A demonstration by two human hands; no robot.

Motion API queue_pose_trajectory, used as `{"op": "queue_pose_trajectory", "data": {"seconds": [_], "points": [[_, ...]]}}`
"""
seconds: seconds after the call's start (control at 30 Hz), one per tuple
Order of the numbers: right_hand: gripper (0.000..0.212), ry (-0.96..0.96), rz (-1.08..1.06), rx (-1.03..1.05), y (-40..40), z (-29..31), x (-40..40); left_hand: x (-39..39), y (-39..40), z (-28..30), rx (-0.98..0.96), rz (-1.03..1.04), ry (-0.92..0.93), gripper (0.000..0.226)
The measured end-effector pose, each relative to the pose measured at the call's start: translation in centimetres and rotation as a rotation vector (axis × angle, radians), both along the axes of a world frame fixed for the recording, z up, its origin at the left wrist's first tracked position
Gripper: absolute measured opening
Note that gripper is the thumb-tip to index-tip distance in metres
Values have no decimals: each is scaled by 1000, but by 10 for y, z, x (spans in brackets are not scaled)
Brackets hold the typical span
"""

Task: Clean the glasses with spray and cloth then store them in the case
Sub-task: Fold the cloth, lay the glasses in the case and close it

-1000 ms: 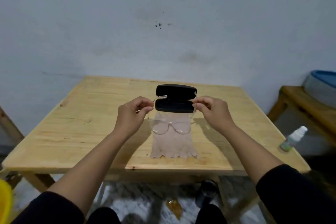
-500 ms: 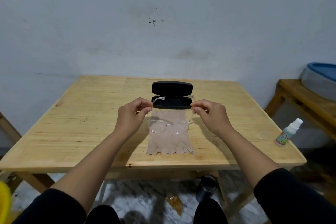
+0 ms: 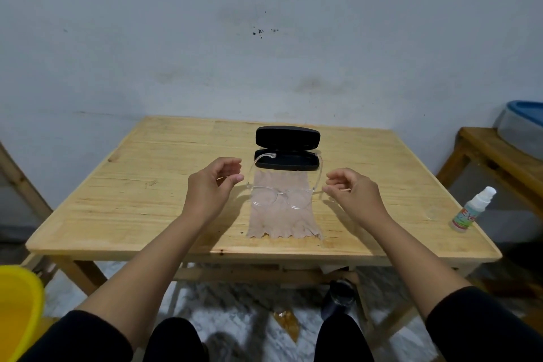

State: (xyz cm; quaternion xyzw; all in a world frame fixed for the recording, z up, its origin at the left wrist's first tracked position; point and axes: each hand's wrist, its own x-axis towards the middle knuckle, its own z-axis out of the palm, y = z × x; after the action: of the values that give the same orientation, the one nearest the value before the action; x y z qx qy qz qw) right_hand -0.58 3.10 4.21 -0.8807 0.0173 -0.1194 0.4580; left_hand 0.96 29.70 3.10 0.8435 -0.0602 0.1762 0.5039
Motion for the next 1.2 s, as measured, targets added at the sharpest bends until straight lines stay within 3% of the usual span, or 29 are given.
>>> {"op": "queue_pose_trajectory", "data": {"seconds": [0.1, 0.27, 0.37, 0.57, 0.77, 1.0, 1.2], "points": [[18, 124, 120, 24, 0, -5, -20, -20, 9, -4, 122, -63, 92, 26], [32, 250, 298, -189, -1, -10, -30, -40, 9, -10, 403, -274, 208, 31], [35, 227, 328, -285, 4, -10, -31, -40, 4, -14, 535, -315, 159, 29], [16, 153, 296, -359, 14, -12, -32, -42, -2, -19, 548, -272, 52, 13], [3, 145, 195, -217, 18, -11, -27, -39, -4, -16, 365, -117, 95, 8], [10, 290, 11, 501, 28, -9, -12, -23, -20, -4, -34, 36, 217, 10], [9, 289, -153, 692, 41, -15, 4, -4, -36, -2, -288, 81, 312, 13]]}}
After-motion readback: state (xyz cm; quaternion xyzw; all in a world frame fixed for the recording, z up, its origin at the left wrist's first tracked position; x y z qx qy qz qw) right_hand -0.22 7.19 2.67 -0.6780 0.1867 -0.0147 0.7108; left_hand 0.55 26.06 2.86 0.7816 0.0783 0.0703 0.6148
